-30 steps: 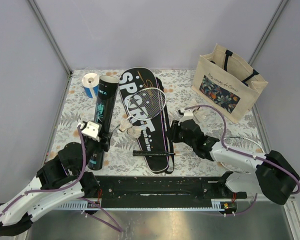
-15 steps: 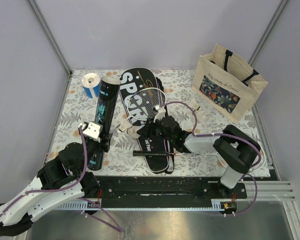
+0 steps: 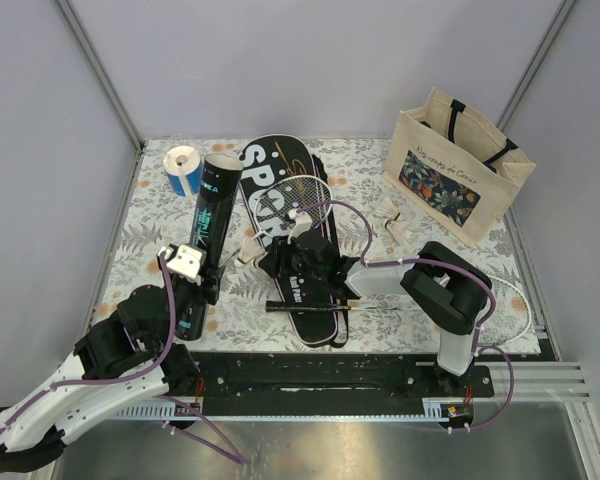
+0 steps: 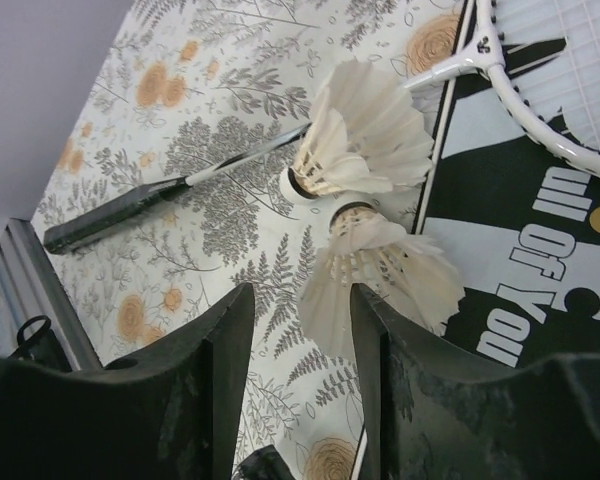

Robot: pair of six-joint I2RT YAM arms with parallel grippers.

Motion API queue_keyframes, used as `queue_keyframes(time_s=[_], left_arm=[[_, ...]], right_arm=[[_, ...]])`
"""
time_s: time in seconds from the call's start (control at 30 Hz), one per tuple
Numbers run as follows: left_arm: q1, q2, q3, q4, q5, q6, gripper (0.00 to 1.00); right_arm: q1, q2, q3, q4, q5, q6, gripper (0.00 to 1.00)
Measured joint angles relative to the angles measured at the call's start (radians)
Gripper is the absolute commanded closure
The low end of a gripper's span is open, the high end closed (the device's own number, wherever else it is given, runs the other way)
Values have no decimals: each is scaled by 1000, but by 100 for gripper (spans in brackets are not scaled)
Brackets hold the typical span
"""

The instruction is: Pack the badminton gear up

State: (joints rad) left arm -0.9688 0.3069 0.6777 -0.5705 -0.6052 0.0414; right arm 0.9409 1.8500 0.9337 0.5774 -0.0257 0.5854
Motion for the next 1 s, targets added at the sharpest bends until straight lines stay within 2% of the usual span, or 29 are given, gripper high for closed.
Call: queue_keyframes(time_s=[0.17, 0.3, 0.37, 0.47, 0.53, 0.67, 0.77, 1.0], left_arm=[[0, 0, -2, 0, 1, 8, 100], [0, 0, -2, 0, 3, 11, 100], [0, 0, -2, 0, 4, 13, 100], [0, 0, -2, 0, 9, 15, 100], [0, 0, -3, 1, 14, 19, 100], [0, 0, -18, 4, 32, 30, 100], [0, 1, -31, 4, 72, 43, 100], [0, 0, -58, 26, 210, 105, 100]], right_arm=[[4, 16, 14, -48, 36, 1, 50], [6, 33, 26, -52, 41, 2, 58], [6, 37, 29, -53, 41, 5, 67], [7, 42, 39, -55, 41, 9, 91], [8, 42, 43, -57, 41, 6, 100], [8, 20, 39, -105, 58, -10, 100], [7, -65, 23, -182, 75, -57, 100], [-45, -426, -7, -337, 61, -180, 100]])
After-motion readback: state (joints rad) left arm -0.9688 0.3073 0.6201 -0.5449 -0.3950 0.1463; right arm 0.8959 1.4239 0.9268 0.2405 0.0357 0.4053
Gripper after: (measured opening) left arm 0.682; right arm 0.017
